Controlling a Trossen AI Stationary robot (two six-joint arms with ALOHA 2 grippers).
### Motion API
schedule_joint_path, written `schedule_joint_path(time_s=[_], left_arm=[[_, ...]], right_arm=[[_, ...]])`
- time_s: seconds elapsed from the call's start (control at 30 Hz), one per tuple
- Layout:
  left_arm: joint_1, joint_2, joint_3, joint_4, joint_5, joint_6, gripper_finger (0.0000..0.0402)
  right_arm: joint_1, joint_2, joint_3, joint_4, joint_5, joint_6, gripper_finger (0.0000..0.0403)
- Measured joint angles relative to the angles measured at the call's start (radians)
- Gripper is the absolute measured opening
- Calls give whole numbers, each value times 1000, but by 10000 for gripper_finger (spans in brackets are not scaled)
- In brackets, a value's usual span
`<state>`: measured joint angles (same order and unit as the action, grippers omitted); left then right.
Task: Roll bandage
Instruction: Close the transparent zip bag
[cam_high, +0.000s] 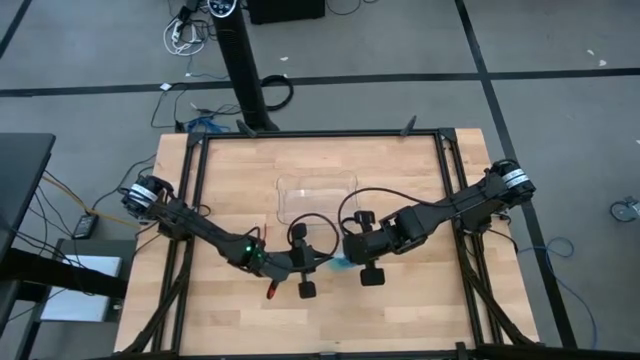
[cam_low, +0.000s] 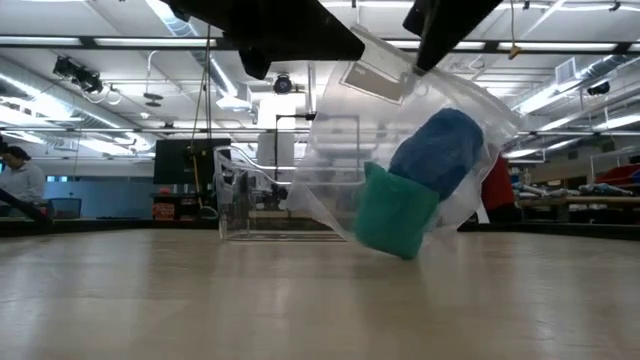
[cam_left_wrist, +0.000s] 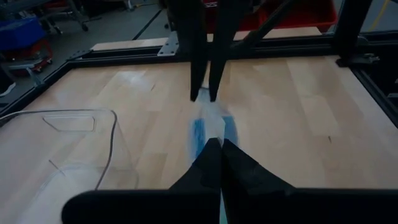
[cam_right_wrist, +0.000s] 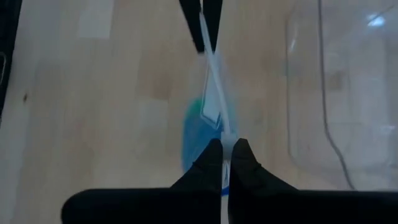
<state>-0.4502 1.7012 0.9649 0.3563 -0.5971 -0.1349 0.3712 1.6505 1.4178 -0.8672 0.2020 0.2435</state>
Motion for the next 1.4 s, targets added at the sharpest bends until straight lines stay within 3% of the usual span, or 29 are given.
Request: schedule_joint_path(time_s=[0.67, 0.83, 0.93, 1.13, 1.4], left_arm=[[-18, -1, 0, -82, -18, -55, 0], [-18, -3, 0, -78, -20, -56, 0], [-18, -3, 0, -80, -19, -56, 1], [-24, -3, 0, -80, -19, -56, 1], [-30, -3, 0, -80, -19, -56, 1]], right_arm=[[50, 0, 0, -206, -68, 148, 1], [57, 0, 0, -198, 23, 133, 3], [57, 0, 0, -169, 78, 91, 18], [56, 0, 0, -83, 88, 5, 78], [49, -1, -117, 35, 157, 0, 127]])
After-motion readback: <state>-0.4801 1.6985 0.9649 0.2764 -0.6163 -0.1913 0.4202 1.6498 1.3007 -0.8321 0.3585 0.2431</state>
